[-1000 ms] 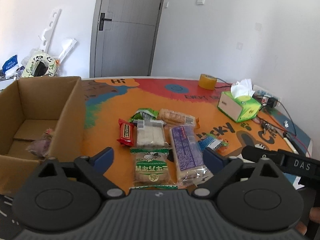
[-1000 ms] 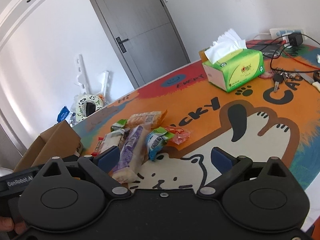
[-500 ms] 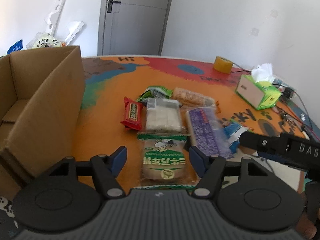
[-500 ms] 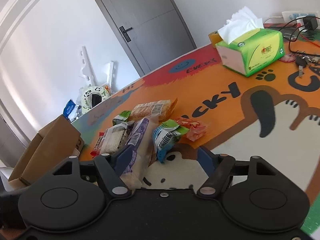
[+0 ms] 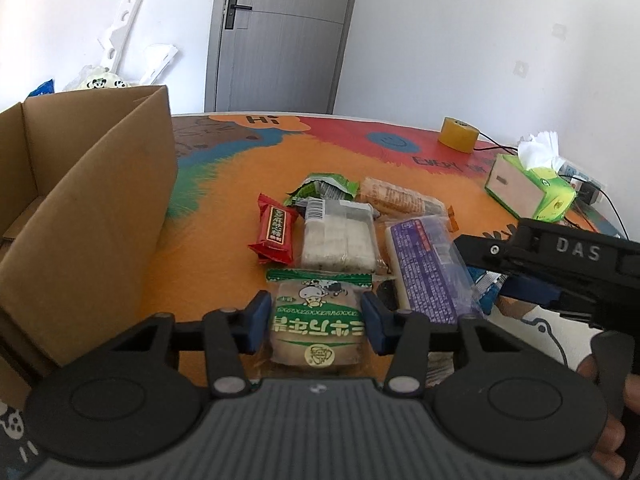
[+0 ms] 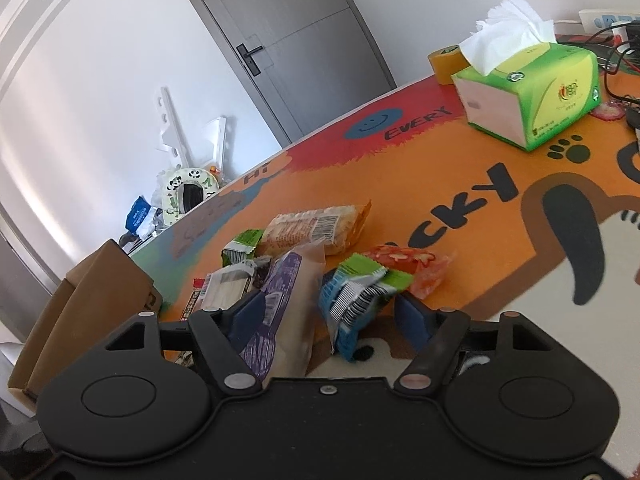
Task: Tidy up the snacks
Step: 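Grasp green-labelled bread packet with left gripper while right grasps blue-green packet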
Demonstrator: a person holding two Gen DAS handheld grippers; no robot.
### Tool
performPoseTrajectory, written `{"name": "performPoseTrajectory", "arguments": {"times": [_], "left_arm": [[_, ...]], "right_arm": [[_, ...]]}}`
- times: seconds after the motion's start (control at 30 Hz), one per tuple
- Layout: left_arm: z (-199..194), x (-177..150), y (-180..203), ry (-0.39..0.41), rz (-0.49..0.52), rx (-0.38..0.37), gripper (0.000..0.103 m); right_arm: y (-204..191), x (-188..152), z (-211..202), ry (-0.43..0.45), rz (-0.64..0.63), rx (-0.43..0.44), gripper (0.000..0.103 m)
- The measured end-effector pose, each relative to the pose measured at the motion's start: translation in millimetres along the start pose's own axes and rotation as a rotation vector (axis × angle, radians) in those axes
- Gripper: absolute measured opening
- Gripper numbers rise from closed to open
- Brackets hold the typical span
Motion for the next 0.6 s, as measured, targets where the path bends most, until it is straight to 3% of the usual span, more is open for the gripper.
{"name": "performPoseTrajectory", "arguments": {"times": [0.1, 0.17, 0.6], "left_arm": [[-4.1, 2.4, 0.7, 0.011, 0.001, -0.006, 0.048], [-7.4, 3.6, 1.4, 0.02, 0.001, -0.01, 0.048], [-39.7, 17.3, 7.8, 0.1, 0.005, -0.04, 0.048]], "right_arm": [[0.7, 2.5, 4.9, 0.005, 0.011, -0.007, 0.058], [3.2, 2.8, 7.3, 0.009, 0.022, -0.019, 0.035], [1.7, -1.7, -32.7, 0.081, 0.026, 0.012, 0.031]]}}
Point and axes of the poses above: each gripper's, at about its wrist camera, not at the fingertips, and z roughly the way its jaws point, y to its right, x to its top, the point moved 4 cm from there along z, roughly the way its jaws point, and after that the axes turned 1 degree about y, right-handed, at the moved point
